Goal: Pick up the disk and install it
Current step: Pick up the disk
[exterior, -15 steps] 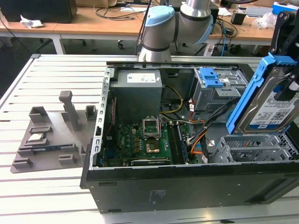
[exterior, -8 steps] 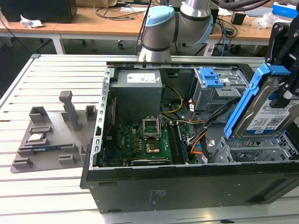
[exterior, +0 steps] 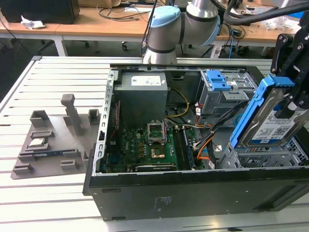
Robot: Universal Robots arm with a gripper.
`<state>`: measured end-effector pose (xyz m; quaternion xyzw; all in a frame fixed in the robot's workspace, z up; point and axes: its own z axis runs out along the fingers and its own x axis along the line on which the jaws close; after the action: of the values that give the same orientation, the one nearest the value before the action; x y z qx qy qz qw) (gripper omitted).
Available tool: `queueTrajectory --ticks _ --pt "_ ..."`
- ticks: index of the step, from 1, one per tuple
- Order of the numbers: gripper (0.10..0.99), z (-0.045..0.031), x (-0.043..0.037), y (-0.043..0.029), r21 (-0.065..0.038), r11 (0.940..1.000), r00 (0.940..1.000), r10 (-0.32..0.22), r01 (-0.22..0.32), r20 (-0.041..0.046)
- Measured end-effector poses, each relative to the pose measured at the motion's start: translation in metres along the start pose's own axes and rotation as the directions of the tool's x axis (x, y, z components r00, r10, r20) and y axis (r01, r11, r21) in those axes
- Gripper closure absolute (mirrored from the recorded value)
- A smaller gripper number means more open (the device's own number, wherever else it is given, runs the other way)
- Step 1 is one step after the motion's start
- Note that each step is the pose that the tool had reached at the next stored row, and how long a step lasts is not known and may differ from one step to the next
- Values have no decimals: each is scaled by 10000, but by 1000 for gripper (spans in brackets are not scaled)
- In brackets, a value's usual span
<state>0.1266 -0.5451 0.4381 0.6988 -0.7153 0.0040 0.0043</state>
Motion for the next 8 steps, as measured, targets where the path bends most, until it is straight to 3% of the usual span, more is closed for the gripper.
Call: queueTrajectory --ticks 5,8 --pt "725 66 -1 -14 0 10000 10000 0 0 -1" --pt "725 36 0 -15 0 10000 10000 1 -1 16"
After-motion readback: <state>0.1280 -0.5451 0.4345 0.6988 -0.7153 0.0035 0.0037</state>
